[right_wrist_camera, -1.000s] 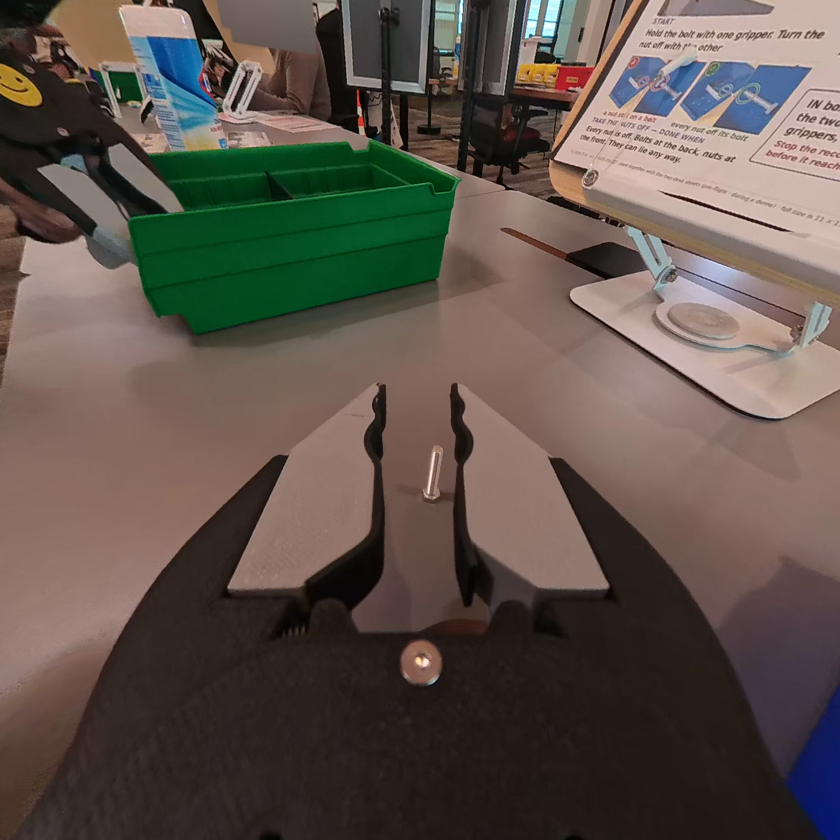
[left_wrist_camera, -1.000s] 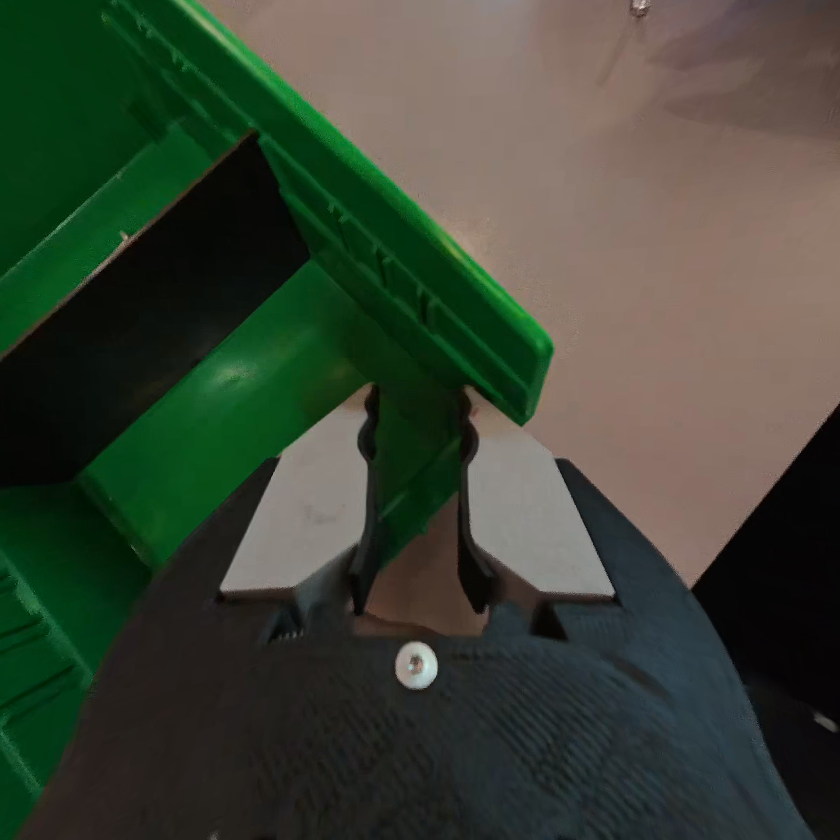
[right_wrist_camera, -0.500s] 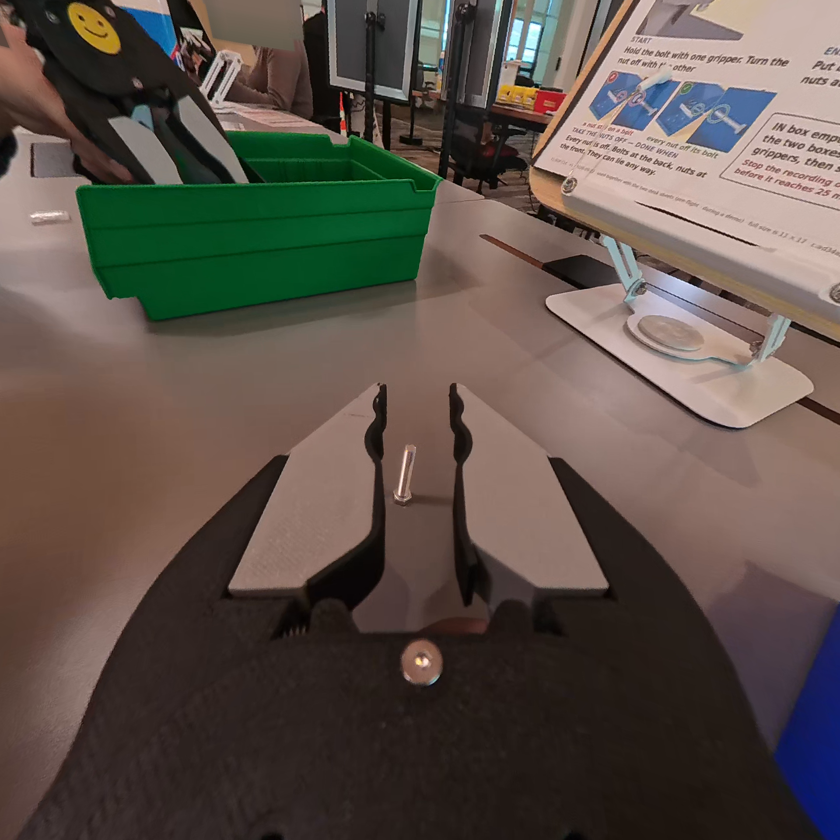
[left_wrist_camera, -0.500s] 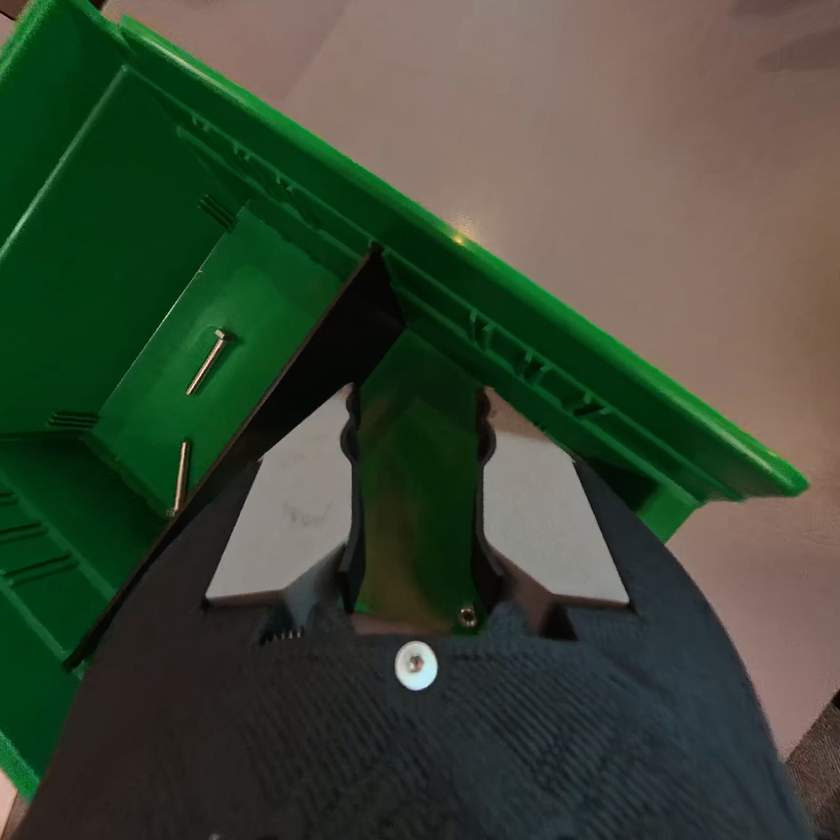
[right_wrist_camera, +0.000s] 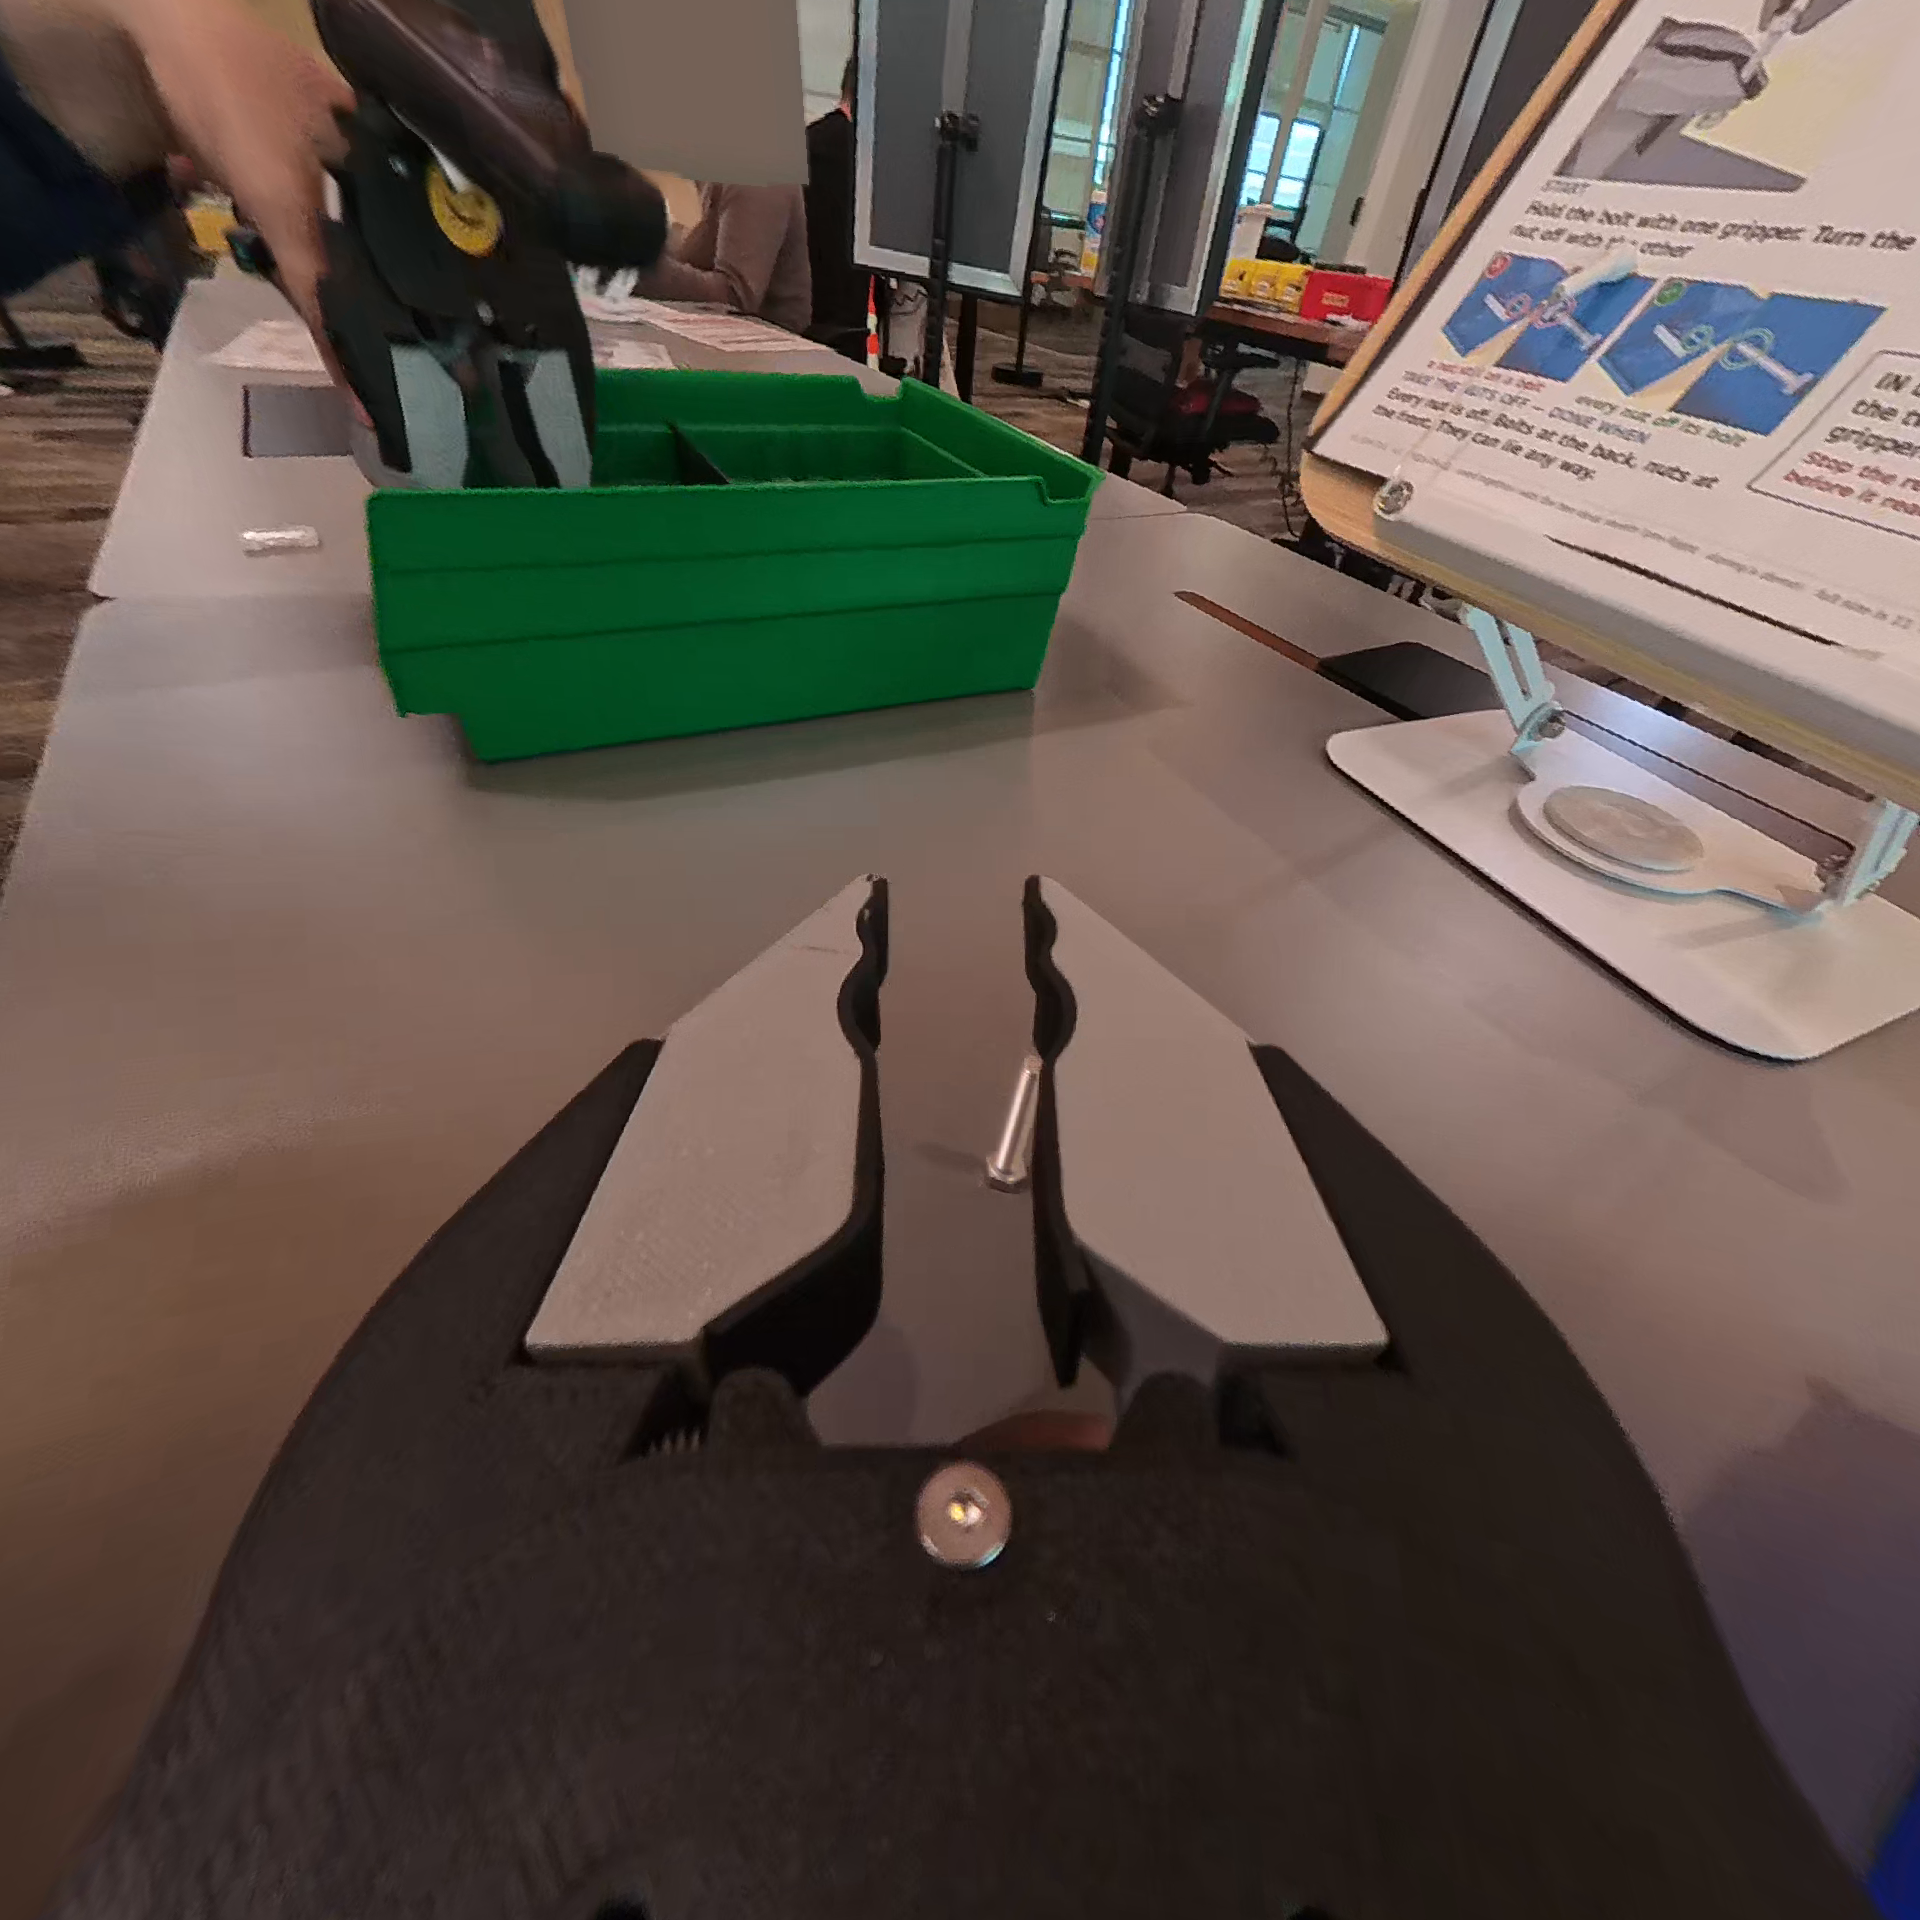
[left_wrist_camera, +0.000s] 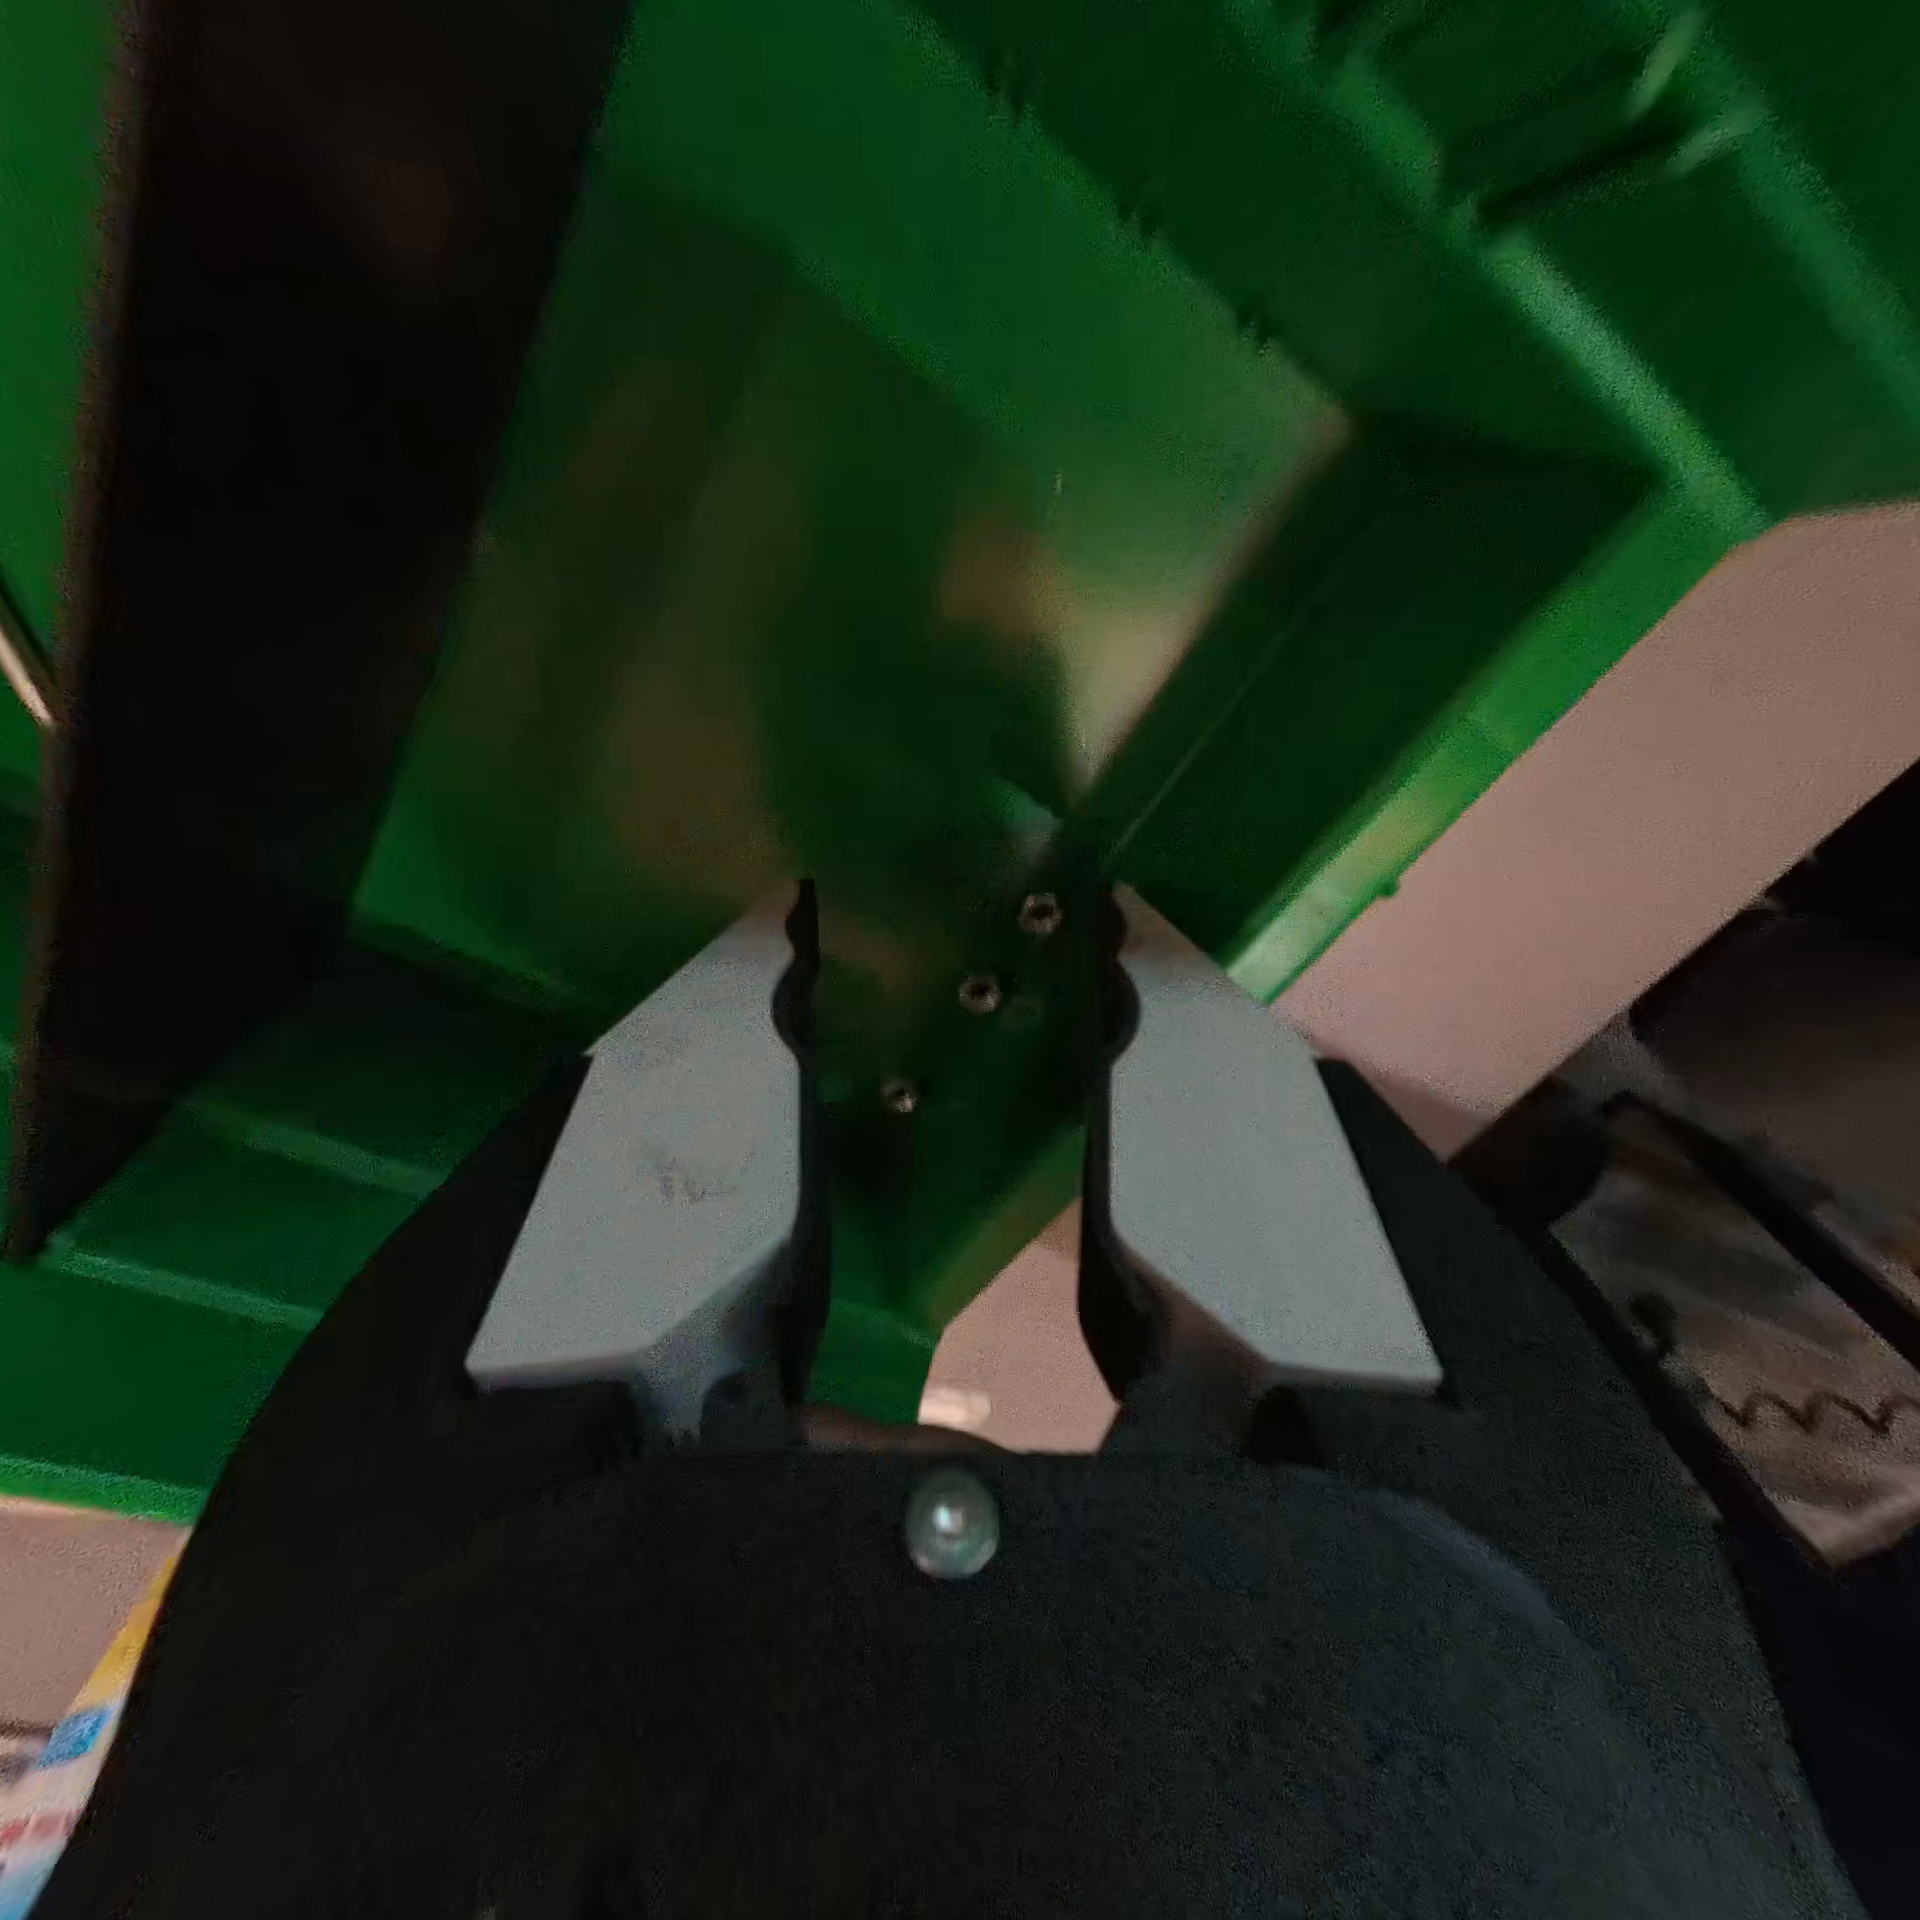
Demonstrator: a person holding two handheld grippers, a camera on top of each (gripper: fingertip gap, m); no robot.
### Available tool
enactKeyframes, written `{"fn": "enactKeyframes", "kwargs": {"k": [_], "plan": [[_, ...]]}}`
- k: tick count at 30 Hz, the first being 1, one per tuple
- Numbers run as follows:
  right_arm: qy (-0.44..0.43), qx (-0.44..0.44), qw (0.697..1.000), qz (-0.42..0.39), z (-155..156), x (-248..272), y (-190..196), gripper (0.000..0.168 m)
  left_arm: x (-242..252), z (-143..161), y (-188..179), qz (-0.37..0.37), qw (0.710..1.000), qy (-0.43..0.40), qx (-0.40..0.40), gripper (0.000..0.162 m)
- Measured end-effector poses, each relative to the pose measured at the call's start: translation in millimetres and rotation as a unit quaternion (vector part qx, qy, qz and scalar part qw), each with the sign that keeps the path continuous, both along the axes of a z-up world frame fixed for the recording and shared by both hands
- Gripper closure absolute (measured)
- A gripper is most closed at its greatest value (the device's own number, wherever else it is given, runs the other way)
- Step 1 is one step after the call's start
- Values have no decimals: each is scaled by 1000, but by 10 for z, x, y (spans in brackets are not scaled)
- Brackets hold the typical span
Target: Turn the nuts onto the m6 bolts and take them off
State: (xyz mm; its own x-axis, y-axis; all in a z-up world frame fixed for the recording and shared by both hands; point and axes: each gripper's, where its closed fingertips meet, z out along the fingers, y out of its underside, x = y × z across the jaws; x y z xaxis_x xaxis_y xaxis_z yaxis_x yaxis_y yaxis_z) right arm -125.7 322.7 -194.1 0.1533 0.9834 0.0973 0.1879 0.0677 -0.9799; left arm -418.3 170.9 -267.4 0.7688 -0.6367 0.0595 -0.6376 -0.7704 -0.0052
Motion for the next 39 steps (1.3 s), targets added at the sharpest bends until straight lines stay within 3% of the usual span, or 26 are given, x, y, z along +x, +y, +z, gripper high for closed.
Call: {"fn": "enactKeyframes", "kwargs": {"k": [2, 4, 6, 8, 10, 14, 15, 17, 26, 30, 31, 33, 37, 39], "plan": [[7, 6, 1000, 7, 54, -4, -56, 145, -229, -105, -185, 17, 997, 59, -45, 134], [15, 16, 1000, 13, 115, 5, -111, 146, -373, -154, -221, 51, 993, 88, -57, 129], [26, 23, 999, 16, 176, 25, -155, 147, -477, -146, -205, 91, 989, 107, -53, 113], [35, 24, 999, 20, 217, 42, -188, 148, -620, -125, -224, 93, 982, 156, -56, 114], [39, 23, 999, 21, 241, 57, -205, 148, -873, -58, -135, 78, 966, 246, -23, 134], [43, 24, 998, 25, 268, 74, -240, 149, -907, 3, -39, 98, 965, 243, 6, 132], [44, 25, 998, 26, 274, 75, -250, 149, -951, 70, 11, 103, 962, 251, 23, 141], [44, 25, 998, 28, 277, 69, -267, 150, -923, 142, 18, 113, 965, 233, 28, 133], [41, 31, 998, 37, 295, 58, -328, 150, -854, -122, -279, 128, 967, 206, -75, 130], [47, 41, 997, 36, 332, 78, -332, 151, -798, -174, -326, 124, 969, 188, -99, 145], [50, 42, 997, 37, 344, 82, -337, 151, -744, -188, -354, 125, 972, 166, -109, 158], [53, 46, 997, 36, 359, 90, -339, 152, -738, -188, -331, 137, 974, 147, -102, 159], [53, 53, 997, 27, 365, 102, -317, 153, -640, -142, -200, 179, 979, 81, -58, 148], [53, 52, 997, 27, 357, 100, -311, 153, -787, -99, -220, 186, 974, 119, -47, 143]]}}
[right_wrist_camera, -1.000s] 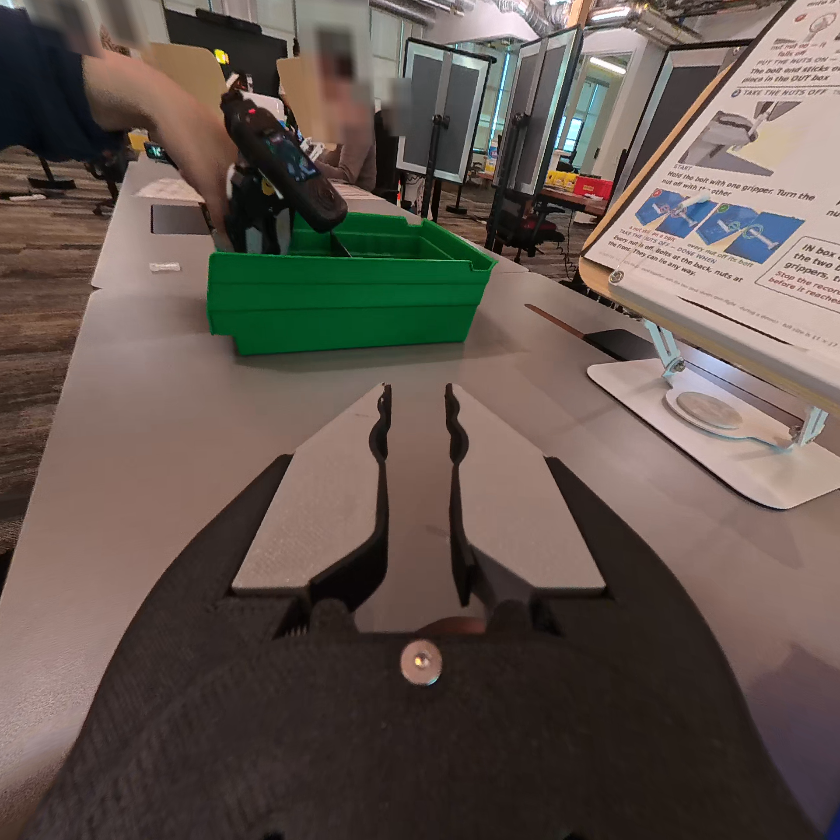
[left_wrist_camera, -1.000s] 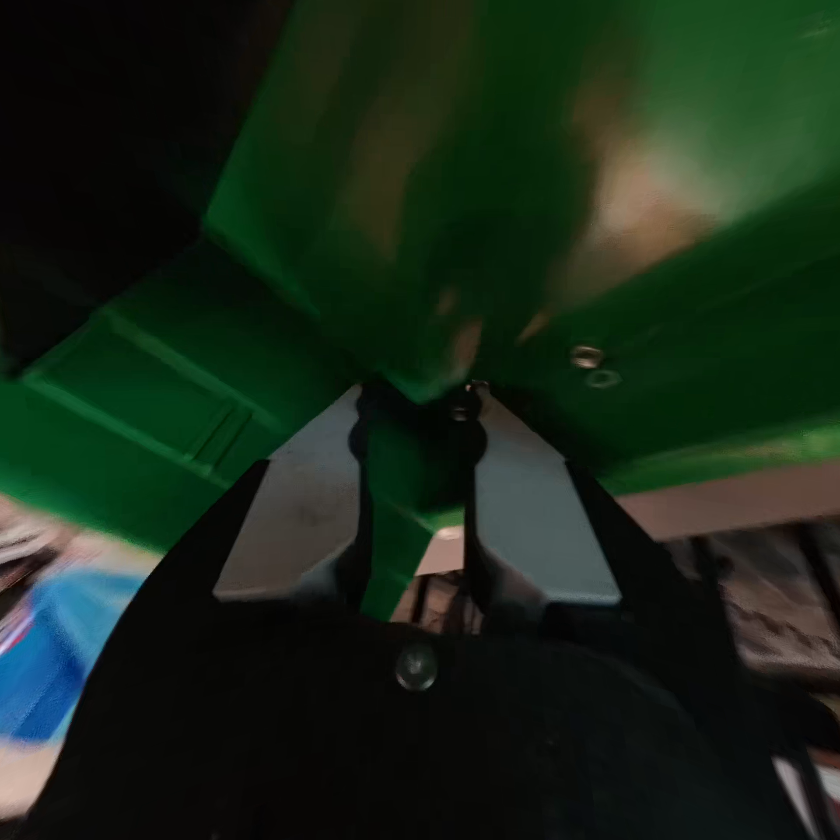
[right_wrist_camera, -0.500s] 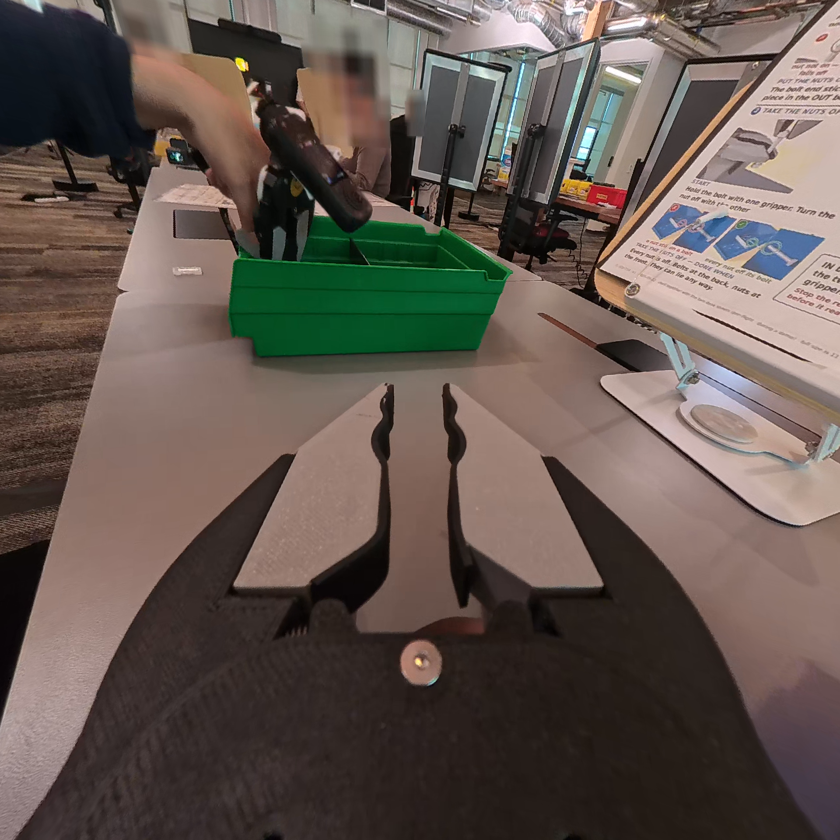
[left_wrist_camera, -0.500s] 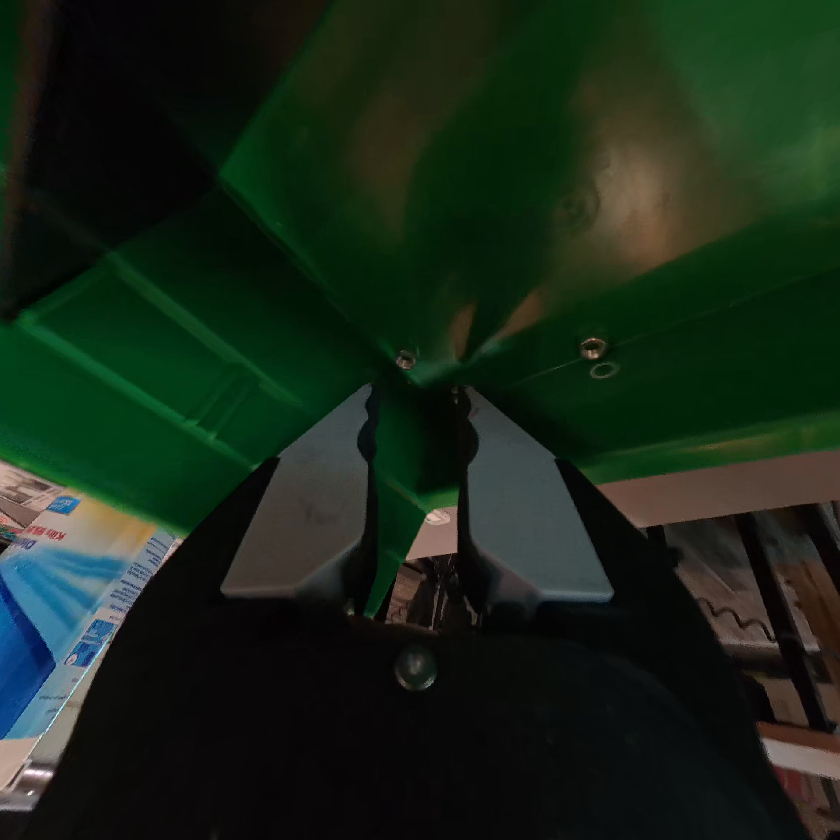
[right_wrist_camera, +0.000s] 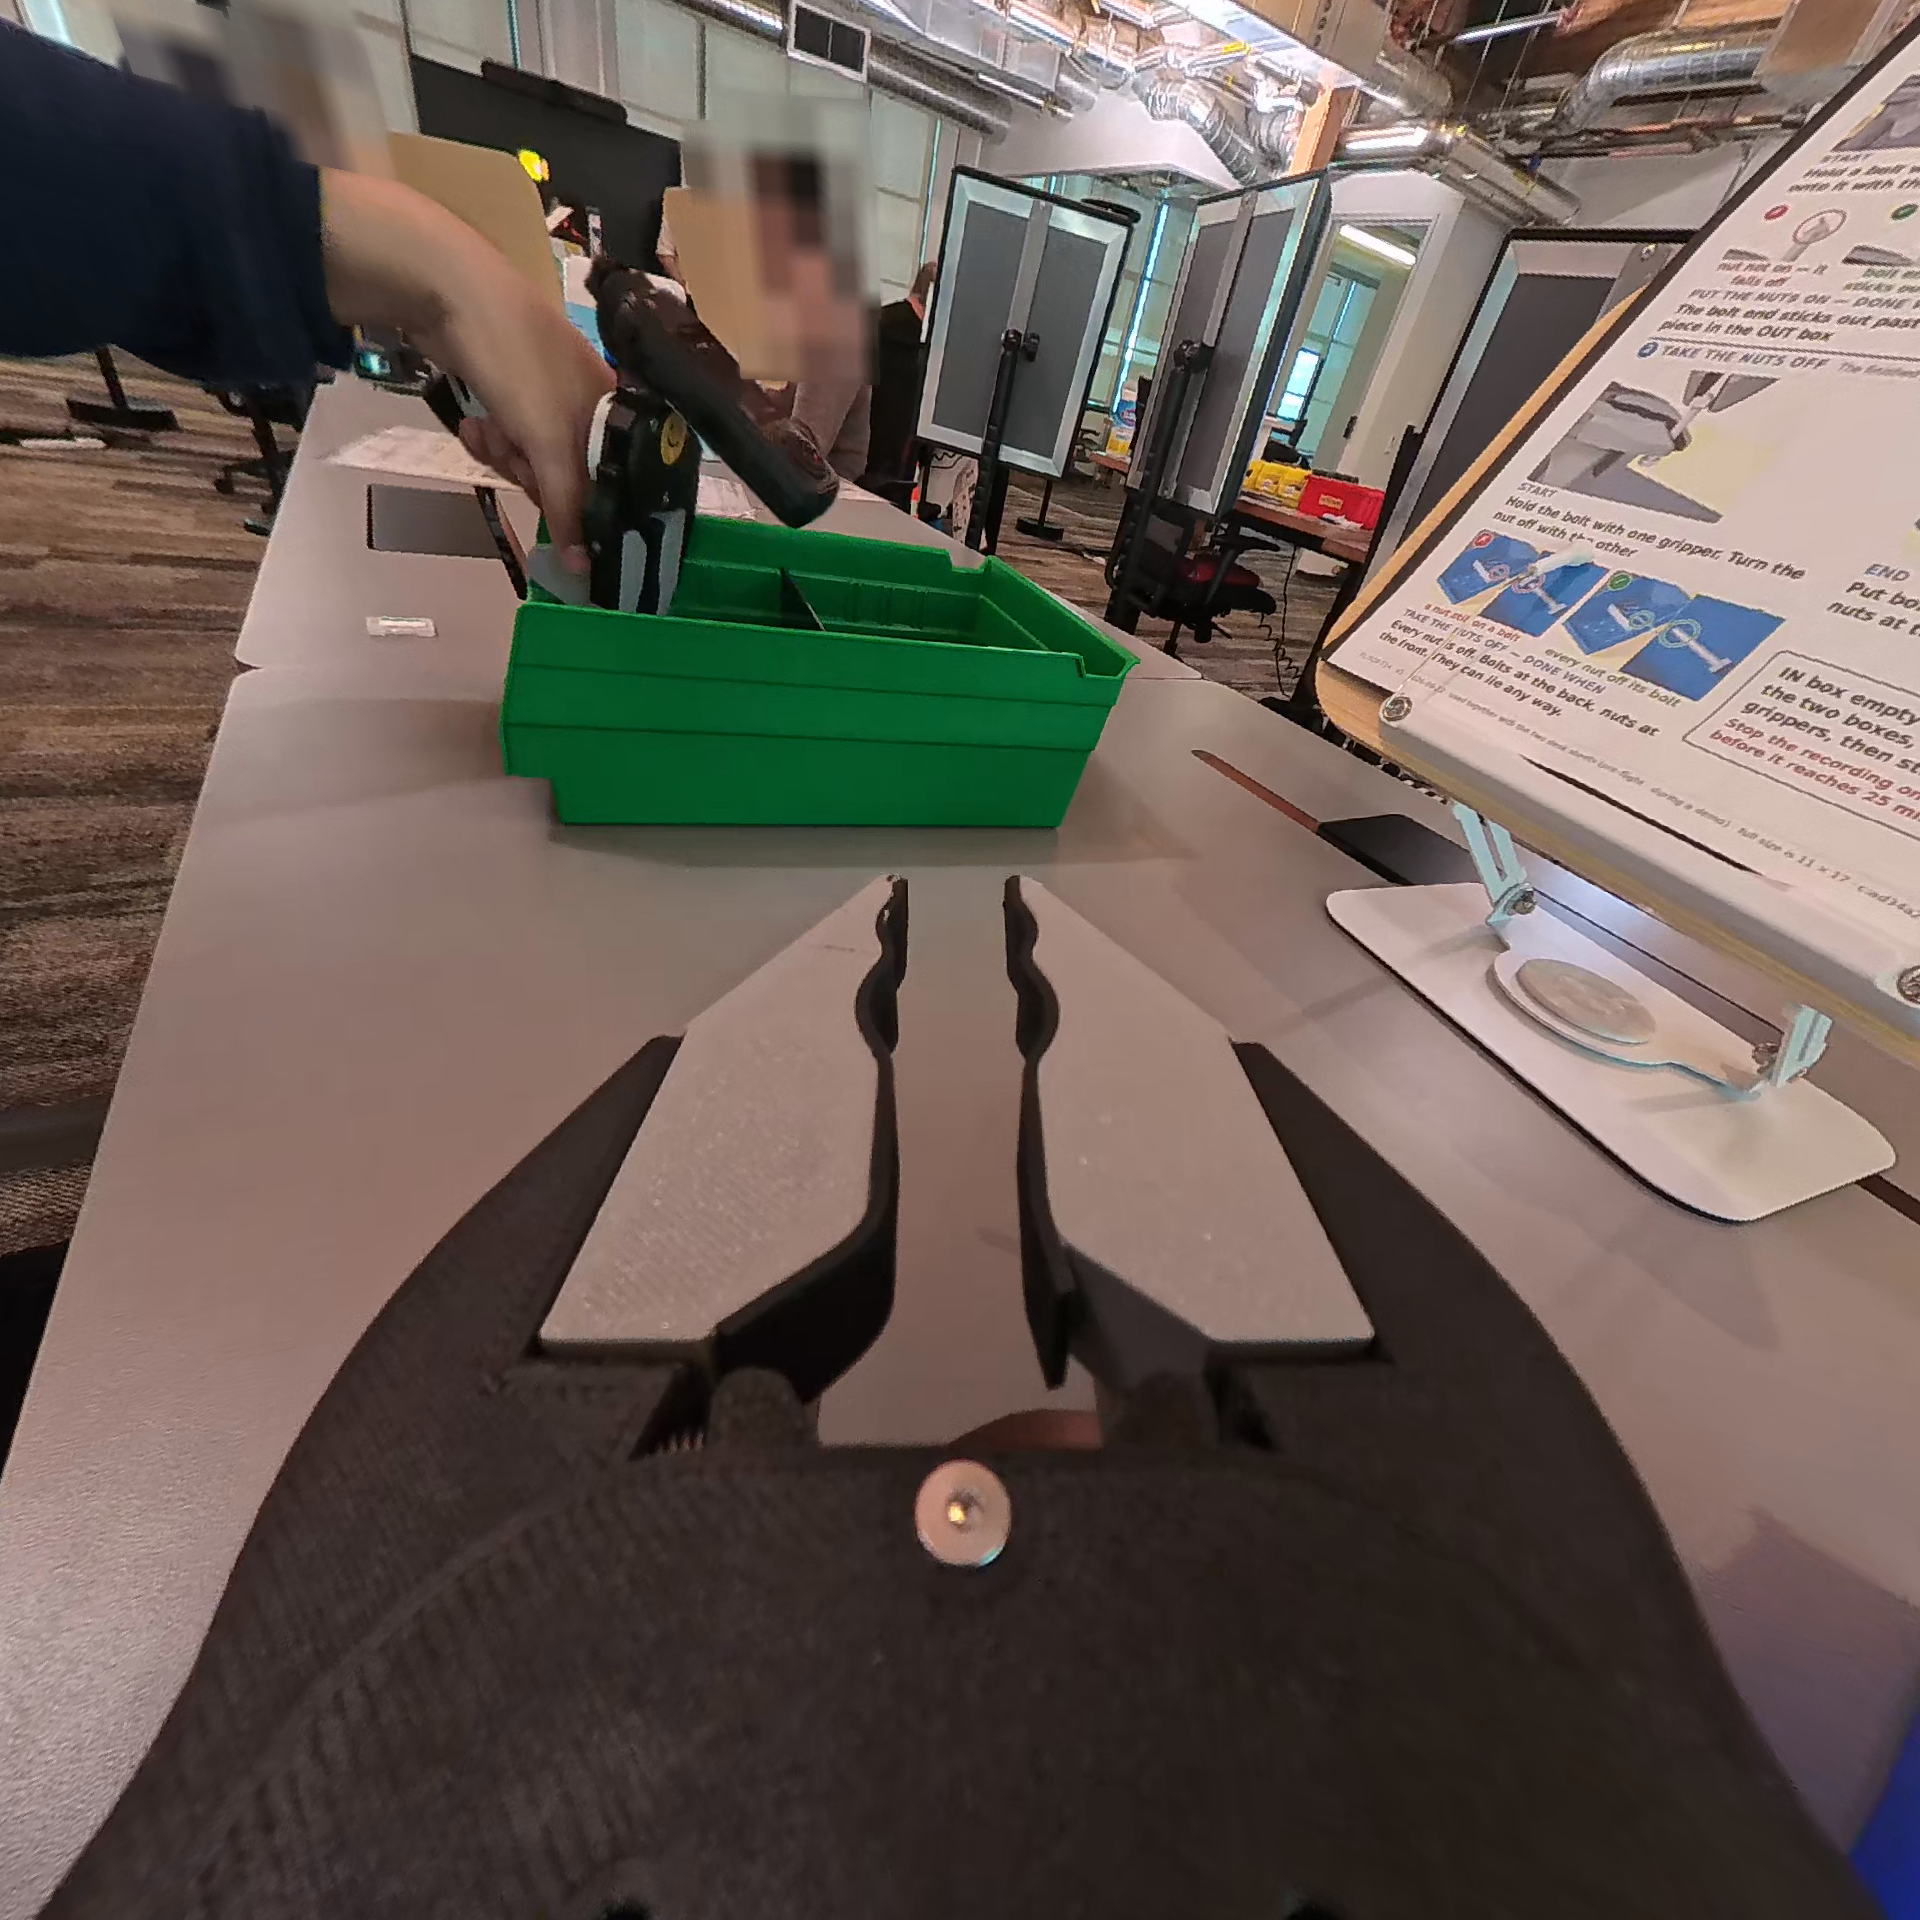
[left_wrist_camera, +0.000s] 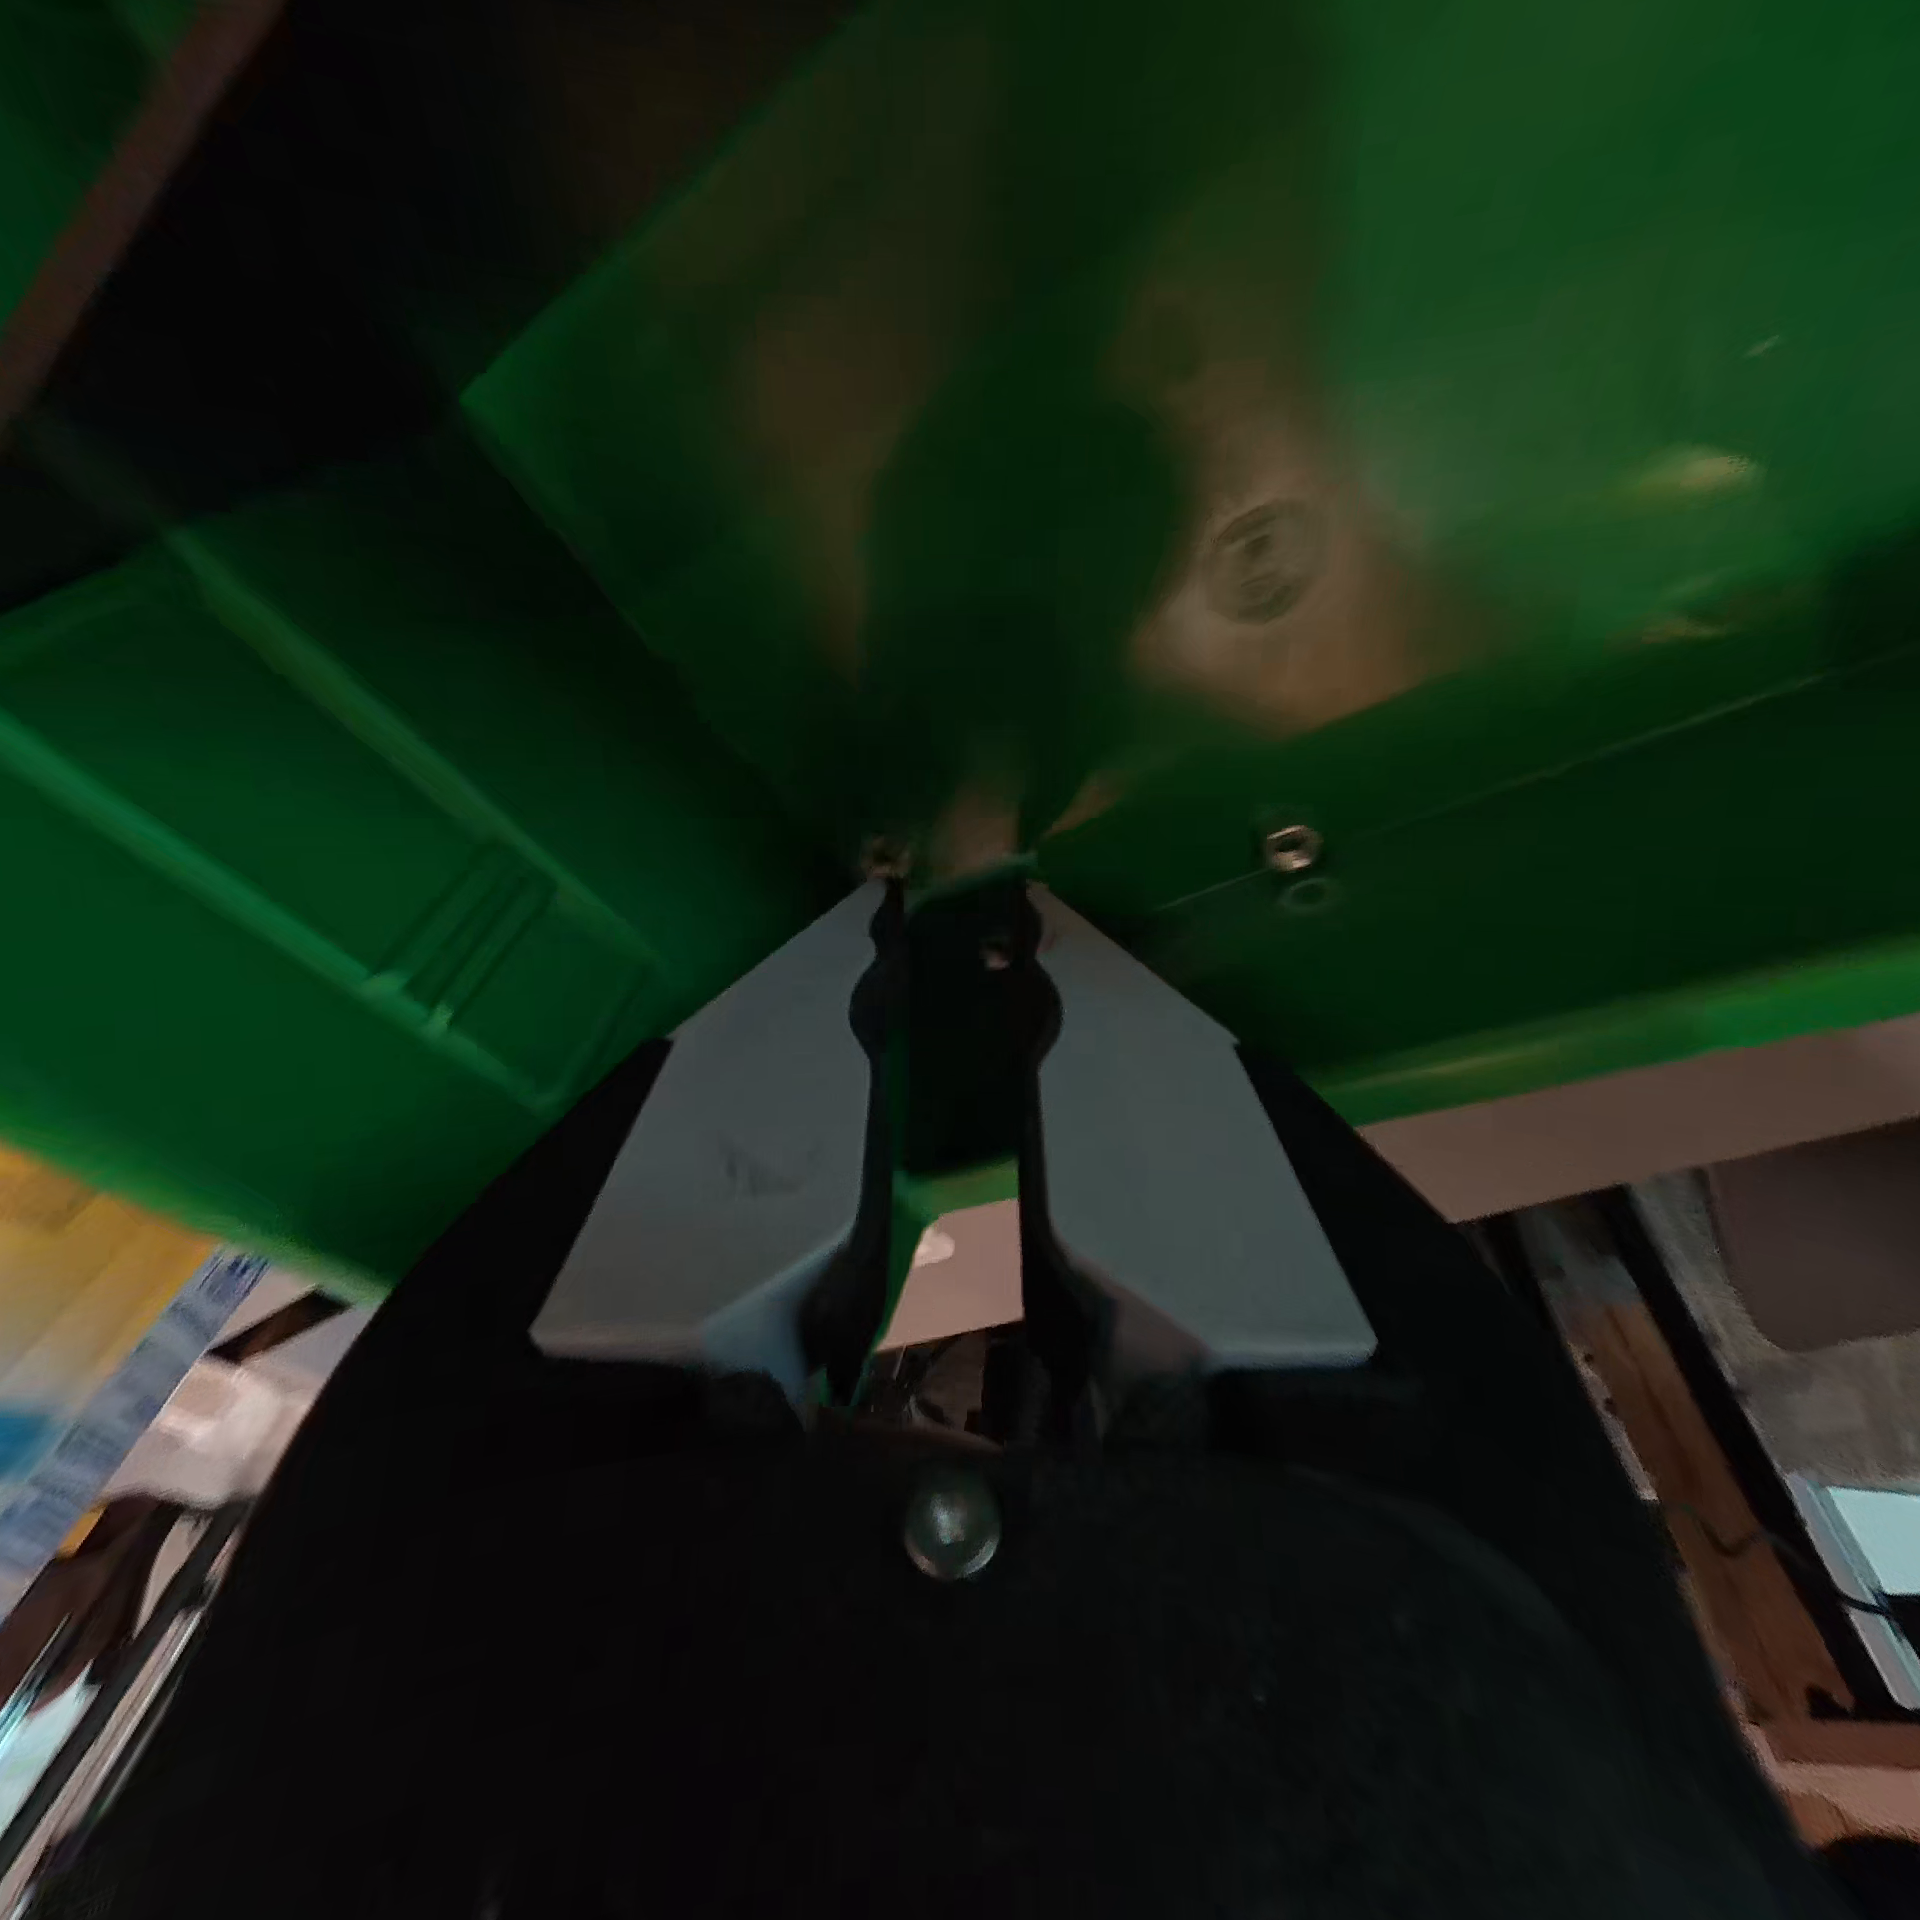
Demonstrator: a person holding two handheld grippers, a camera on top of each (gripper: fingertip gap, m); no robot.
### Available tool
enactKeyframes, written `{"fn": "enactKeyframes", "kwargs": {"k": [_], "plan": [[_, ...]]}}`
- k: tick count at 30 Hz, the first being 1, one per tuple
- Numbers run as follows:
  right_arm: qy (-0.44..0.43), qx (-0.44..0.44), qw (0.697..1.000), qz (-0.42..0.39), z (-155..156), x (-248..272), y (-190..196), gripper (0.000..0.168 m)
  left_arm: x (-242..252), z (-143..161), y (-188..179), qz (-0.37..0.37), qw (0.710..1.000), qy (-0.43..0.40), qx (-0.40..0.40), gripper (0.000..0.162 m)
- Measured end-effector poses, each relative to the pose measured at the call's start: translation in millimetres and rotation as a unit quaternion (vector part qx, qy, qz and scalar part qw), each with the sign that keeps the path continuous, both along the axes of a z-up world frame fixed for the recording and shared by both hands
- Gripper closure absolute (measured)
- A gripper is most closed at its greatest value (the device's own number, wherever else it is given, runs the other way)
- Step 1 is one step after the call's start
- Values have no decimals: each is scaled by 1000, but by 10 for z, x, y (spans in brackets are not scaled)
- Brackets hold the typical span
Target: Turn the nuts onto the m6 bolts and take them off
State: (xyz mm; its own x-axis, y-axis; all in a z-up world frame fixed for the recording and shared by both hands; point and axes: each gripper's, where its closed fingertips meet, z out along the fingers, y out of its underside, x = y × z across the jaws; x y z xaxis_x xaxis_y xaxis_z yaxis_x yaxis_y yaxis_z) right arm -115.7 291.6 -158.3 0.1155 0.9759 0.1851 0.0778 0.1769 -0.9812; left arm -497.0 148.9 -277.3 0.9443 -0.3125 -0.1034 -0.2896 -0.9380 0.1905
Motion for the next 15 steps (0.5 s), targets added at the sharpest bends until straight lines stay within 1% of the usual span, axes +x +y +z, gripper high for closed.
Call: {"fn": "enactKeyframes", "kwargs": {"k": [1, 3, 6, 8, 11, 14, 15], "plan": [[-1, -1, 1000, 0, -5, -3, -1, 153, -39, 8, -29, 3, 1000, 11, -5, 148], [-2, 1, 1000, 0, -10, -8, -4, 153, -43, -4, -47, 6, 1000, 14, -5, 146], [-4, 5, 1000, 1, -15, -13, -16, 153, -60, -51, -32, -9, 1000, 26, -3, 146], [-5, 8, 1000, 3, -19, -13, -25, 153, -85, -61, 15, -10, 1000, 30, 6, 151], [-2, 15, 1000, 6, -2, -7, -41, 153, -66, -67, 26, 1, 1000, 10, 4, 149], [0, 14, 1000, 6, 6, -5, -40, 154, 6, -64, 19, 5, 1000, -20, 5, 139], [-1, 13, 1000, 6, 3, -6, -40, 153, 37, -60, 30, 7, 999, -30, 11, 138]]}}
